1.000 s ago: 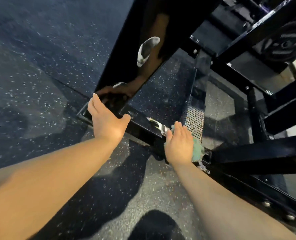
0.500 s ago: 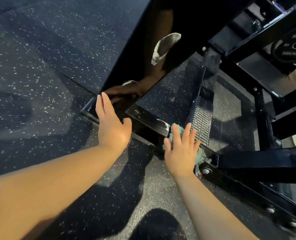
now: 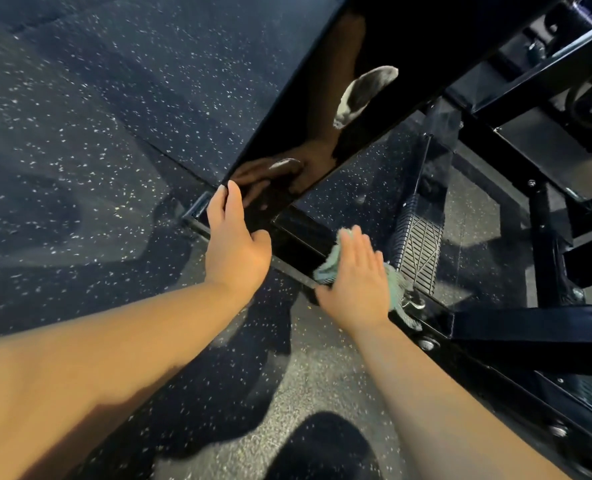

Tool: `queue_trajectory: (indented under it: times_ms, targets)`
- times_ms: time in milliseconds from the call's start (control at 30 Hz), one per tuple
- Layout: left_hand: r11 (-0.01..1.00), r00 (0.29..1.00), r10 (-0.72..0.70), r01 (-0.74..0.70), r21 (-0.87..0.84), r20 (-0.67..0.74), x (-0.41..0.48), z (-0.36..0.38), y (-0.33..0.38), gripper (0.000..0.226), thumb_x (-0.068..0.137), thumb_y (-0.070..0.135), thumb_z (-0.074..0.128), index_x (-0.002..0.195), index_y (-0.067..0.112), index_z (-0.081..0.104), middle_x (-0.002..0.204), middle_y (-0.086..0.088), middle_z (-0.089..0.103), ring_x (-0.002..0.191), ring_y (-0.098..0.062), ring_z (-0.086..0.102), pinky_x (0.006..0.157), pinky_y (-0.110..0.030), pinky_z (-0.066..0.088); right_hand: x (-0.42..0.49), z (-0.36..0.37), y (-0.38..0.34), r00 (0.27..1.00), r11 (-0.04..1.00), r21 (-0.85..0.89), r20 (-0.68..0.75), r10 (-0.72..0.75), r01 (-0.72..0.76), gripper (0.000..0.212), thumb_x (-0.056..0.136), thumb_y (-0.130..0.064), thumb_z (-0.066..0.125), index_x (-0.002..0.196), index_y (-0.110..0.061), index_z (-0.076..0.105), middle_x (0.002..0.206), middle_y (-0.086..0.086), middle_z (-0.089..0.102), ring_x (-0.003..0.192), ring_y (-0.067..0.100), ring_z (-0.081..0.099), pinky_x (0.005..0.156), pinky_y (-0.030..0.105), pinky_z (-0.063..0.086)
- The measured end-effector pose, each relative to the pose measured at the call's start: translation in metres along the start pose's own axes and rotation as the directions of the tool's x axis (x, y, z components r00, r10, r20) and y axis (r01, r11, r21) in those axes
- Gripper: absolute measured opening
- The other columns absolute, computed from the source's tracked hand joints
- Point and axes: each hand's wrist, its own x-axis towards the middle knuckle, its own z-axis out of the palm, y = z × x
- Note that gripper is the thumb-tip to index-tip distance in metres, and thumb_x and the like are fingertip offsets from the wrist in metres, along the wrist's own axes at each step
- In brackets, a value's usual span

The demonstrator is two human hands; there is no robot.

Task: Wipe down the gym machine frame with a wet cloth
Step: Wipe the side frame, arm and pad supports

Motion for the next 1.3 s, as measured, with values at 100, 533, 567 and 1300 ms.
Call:
queue_trajectory:
  times_ms: [100, 533, 567, 1300]
  targets:
    - [0.999, 1.0, -0.012, 0.012, 0.03, -0.009, 0.001, 0.0, 0.002, 0.073, 0.093, 0.002, 0.044, 0.152, 0.02, 0.005, 0.156, 0.008, 0.001, 0.117, -0.009, 0.041, 0.096, -0.035, 0.046, 0.008, -0.003, -0.017, 0.981, 0.985, -0.028, 0.081, 0.174, -0.172, 0.094, 0.087, -0.044, 0.057, 0.151, -0.009, -0.002, 0.159, 0.011, -0.009, 0.146, 0.028, -0.01, 0.119, 0.045, -0.004]
    - [1.0, 1.0, 0.023, -0.023, 0.005, -0.008, -0.011, 0.015, -0.006, 0.067, 0.094, 0.006, 0.042, 0.151, 0.015, 0.008, 0.153, 0.005, 0.008, 0.118, -0.021, 0.046, 0.088, -0.026, 0.043, -0.009, -0.002, 0.007, 0.996, 0.993, -0.115, 0.09, -0.004, 0.014, 0.102, 0.085, -0.036, 0.062, 0.15, -0.012, -0.013, 0.158, 0.004, -0.017, 0.146, 0.022, -0.014, 0.119, 0.038, -0.008]
    - [1.0, 1.0, 0.029, -0.029, -0.002, -0.009, -0.01, 0.017, -0.007, 0.067, 0.094, 0.006, 0.042, 0.151, 0.015, 0.007, 0.153, 0.005, 0.007, 0.118, -0.021, 0.046, 0.088, -0.024, 0.041, -0.005, -0.002, -0.001, 0.994, 0.993, -0.113, 0.097, 0.058, -0.046, 0.102, 0.086, -0.04, 0.061, 0.15, -0.011, -0.012, 0.158, 0.006, -0.016, 0.146, 0.023, -0.014, 0.119, 0.04, -0.008]
    - [0.823, 0.936, 0.332, -0.35, 0.448, 0.12, -0.016, 0.046, 0.0, 0.044, 0.087, 0.007, 0.05, 0.131, 0.008, 0.05, 0.133, -0.011, 0.049, 0.124, -0.028, 0.042, 0.105, -0.035, 0.031, 0.01, 0.01, -0.021, 0.991, 0.991, -0.038, 0.003, -0.13, 0.13, 0.063, 0.101, -0.034, 0.025, 0.152, -0.014, -0.005, 0.159, 0.006, -0.013, 0.147, 0.025, -0.009, 0.119, 0.044, -0.004]
